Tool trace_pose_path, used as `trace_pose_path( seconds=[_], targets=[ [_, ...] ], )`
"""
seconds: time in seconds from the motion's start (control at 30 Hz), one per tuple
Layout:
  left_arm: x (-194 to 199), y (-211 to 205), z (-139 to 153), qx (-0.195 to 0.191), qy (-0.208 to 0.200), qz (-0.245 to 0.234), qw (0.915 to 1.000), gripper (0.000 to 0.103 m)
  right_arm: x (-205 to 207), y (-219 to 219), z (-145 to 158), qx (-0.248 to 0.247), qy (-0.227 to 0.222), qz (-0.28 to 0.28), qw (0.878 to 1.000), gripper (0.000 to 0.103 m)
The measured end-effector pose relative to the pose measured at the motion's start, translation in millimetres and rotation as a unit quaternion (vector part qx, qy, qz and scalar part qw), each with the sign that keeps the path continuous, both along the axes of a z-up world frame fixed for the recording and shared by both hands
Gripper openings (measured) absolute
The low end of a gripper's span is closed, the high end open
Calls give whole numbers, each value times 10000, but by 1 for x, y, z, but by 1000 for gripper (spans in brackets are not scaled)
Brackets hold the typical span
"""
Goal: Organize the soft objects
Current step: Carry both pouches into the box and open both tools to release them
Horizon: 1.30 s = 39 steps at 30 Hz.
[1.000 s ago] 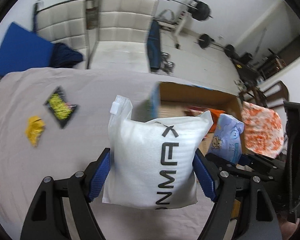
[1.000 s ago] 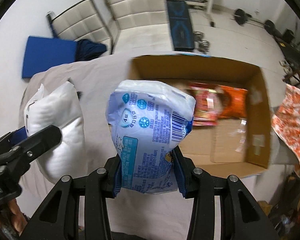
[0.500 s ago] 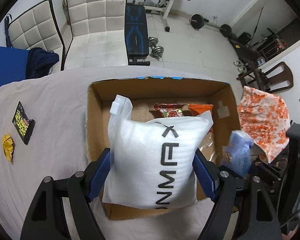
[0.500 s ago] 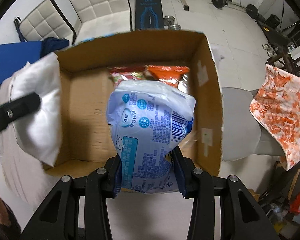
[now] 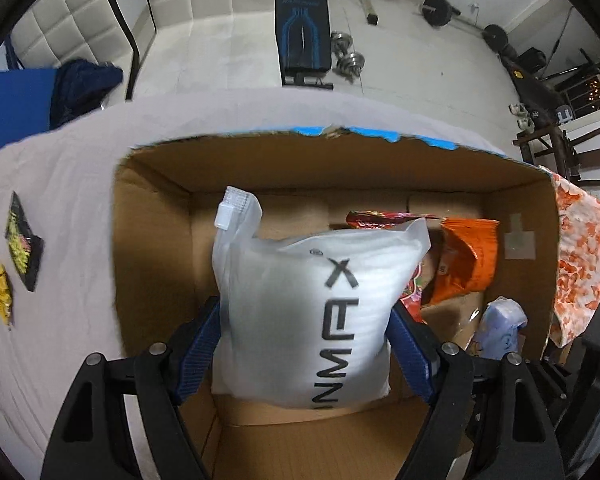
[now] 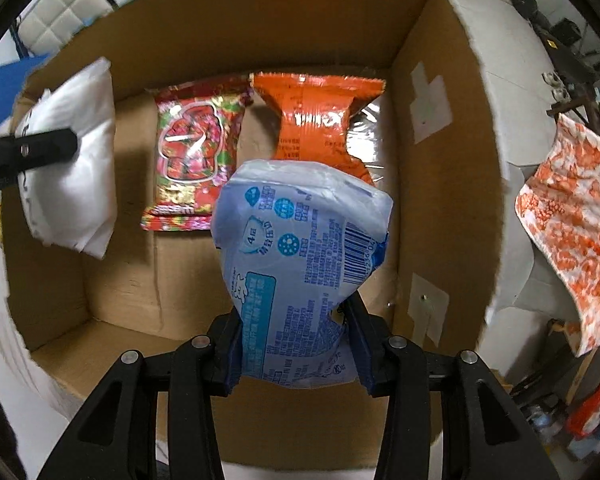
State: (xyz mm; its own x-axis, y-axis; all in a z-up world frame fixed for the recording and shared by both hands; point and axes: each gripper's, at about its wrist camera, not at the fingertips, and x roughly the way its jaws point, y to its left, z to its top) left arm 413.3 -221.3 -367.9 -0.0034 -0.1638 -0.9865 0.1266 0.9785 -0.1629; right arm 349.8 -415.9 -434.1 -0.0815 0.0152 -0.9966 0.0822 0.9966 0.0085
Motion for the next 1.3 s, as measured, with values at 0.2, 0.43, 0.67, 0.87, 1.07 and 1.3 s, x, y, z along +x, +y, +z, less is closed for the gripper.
trace_pose_path(
  seconds=[0.2, 0.43, 0.67, 0.87, 1.07, 1.3],
  targets=[
    [9, -1, -15, 95, 211, 77, 9997, 79, 4, 4, -19, -125, 213, 323, 9992, 56],
    [18, -3, -9, 215, 208, 105, 9995, 79, 3, 11, -28, -6, 302, 406, 9987, 73],
    [7, 0, 21, 264, -153, 7, 9995, 82, 2, 20, -6, -3, -19, 295, 9996, 101],
    [-19, 7, 55, 171, -594, 5, 9981, 101, -9, 10, 34, -35, -659, -61, 9978, 103],
    [-66, 11, 94, 7, -1016, -106, 9948, 101, -31, 1, 86, -181, -1296, -130, 9913, 103],
    [-123, 23, 131, 115, -1482, -129, 9888, 101, -67, 10, 150, -250, -1666, -110, 9856, 103]
  ],
)
